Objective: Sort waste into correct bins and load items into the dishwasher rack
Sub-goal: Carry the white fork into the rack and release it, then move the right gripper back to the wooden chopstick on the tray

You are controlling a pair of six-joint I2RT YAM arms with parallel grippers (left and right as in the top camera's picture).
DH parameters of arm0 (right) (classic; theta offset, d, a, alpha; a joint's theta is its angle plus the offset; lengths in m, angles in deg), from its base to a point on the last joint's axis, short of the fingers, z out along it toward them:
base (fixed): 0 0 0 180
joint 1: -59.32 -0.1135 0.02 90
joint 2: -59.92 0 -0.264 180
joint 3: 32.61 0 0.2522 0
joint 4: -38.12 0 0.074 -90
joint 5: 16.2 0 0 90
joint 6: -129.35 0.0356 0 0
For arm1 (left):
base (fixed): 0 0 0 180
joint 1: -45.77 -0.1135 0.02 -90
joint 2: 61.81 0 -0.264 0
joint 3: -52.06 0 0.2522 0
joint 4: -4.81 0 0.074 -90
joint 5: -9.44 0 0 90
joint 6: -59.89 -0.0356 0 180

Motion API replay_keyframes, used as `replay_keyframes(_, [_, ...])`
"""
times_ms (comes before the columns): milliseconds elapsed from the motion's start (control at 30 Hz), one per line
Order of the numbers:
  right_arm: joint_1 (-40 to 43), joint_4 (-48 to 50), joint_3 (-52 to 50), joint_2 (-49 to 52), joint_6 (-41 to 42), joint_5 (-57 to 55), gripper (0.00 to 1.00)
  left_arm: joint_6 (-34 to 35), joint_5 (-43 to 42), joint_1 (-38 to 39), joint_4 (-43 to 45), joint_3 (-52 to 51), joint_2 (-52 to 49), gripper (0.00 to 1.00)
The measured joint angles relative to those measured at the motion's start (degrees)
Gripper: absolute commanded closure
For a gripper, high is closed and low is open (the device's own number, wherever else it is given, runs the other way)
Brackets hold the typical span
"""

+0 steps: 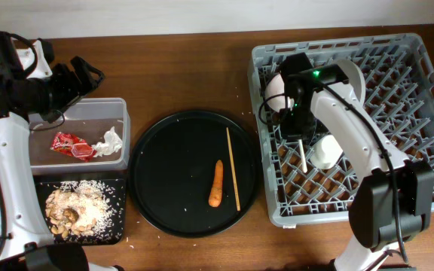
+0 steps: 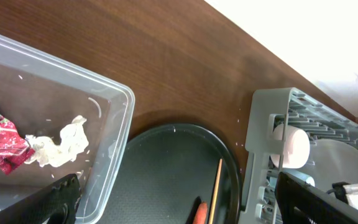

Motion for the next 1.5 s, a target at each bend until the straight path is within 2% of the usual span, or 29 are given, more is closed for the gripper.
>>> replay_keyframes(100, [0.0,1.4,-1.3,0.0,-0.9,0.0,0.74,0.0,0.0,0.0,-0.1,0.0,0.0,0.01])
replay_keyframes(333, [0.0,-1.2,-0.2,0.1,-2.8,0.7,0.72,0.0,0.0,0.0,0.0,0.0,0.0,0.01])
replay_keyframes(500, [-0.9,-11.0,14.6,-0.1,-2.8,9.7,0.72,0.0,0.0,0.0,0.0,0.0,0.0,0.01])
replay_keyframes(600, [-4.0,-10.9,16.0,-0.3,-0.1,13.3,0.72,0.0,0.0,0.0,0.0,0.0,0.0,0.01])
replay_keyframes(767, [-14.9,-3.9,12.9,-0.4,6.7,11.0,0.73,0.0,0.0,0.0,-0.1,0.0,0.0,0.01])
replay_keyframes(833, [-20.7,4.0,4.9,-0.1,9.8,8.0,0.73,0.0,0.0,0.0,0.0,0.0,0.0,0.01])
replay_keyframes(1033, [-22.2,25.0,-14.7,0.1,11.3,4.7,0.72,0.0,0.0,0.0,0.1,0.1,0.0,0.01])
replay_keyframes(1167, [-22.2,27.8,-18.4,0.1,11.3,4.7,0.72,0.0,0.0,0.0,0.0,0.1,0.0,0.01])
replay_keyframes(1500, [-22.2,31.5,-18.5,2.7,11.3,4.7,0.72,0.0,0.0,0.0,0.0,0.1,0.0,0.01])
